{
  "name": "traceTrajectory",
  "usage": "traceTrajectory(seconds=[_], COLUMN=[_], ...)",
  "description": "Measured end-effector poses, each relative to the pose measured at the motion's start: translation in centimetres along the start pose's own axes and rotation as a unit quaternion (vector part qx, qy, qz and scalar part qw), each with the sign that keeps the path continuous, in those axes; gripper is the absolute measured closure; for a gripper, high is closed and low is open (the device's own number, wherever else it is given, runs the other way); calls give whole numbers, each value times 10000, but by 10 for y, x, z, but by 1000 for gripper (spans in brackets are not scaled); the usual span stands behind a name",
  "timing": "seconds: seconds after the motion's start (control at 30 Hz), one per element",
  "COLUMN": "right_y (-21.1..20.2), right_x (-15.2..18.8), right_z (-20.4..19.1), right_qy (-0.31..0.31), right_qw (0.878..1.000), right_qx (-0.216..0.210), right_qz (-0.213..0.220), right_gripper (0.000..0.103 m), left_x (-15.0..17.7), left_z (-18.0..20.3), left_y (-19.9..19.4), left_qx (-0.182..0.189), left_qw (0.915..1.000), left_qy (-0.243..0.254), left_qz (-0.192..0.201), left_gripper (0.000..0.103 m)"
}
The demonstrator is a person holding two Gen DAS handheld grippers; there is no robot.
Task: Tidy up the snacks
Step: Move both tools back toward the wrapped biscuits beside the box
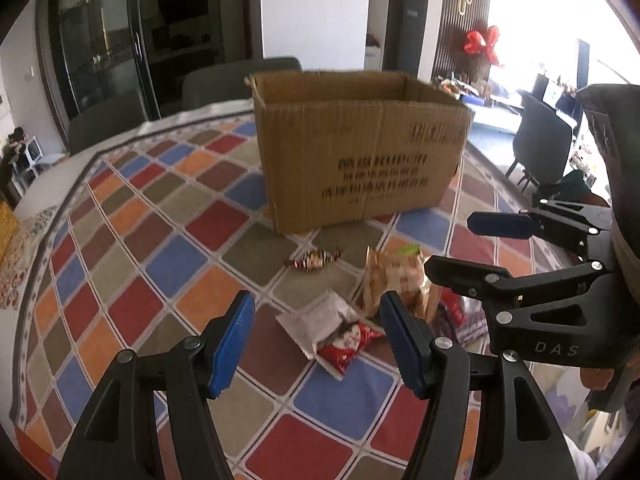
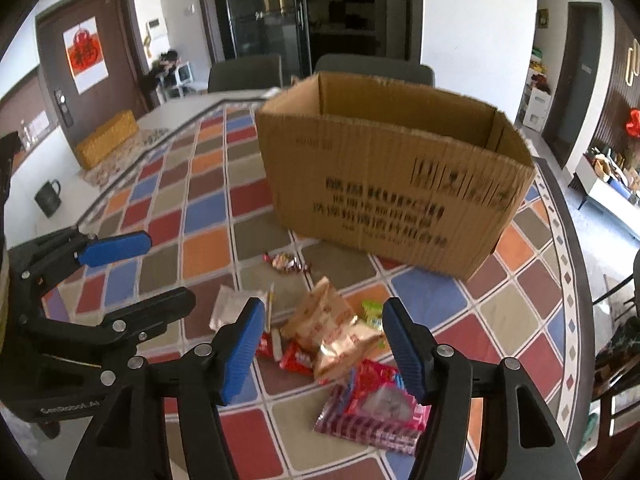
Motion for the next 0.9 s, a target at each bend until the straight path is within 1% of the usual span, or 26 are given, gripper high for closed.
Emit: traceTrajectory(seconds=[0.17,0.33,0.6,0.9], right_y=[16,30,52,69], right_x=[7,12,17,13], right_z=[0,2,3,3], right_qy=[-45,-80,-360,-768], right_qw=[9996,9986,9957,9923], right_qx=[-81,-92,2,104], right_qz=[-274,-505,-855,-969], right_gripper=[38,38,38,38], left_x=[8,12,12,9], left_z=[-2,-4,-6,-7], left_y=[18,36,58,82], left_qx=[27,58,-14,-117], left_qw=[9995,9983,9972,9949], left_qy=[86,87,175,372], left_qz=[-317,-568,-727,-926], left_gripper=[39,39,39,39])
Point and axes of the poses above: each gripper's, at about its wrist camera, not at the fingertips, and y roughly the way its jaws point, z to its right, x to its underside, the point moved 1 cm from there along y, roughly the way its jaws point, and after that the axes turned 12 degrees about -y, right-handed, at the moved point
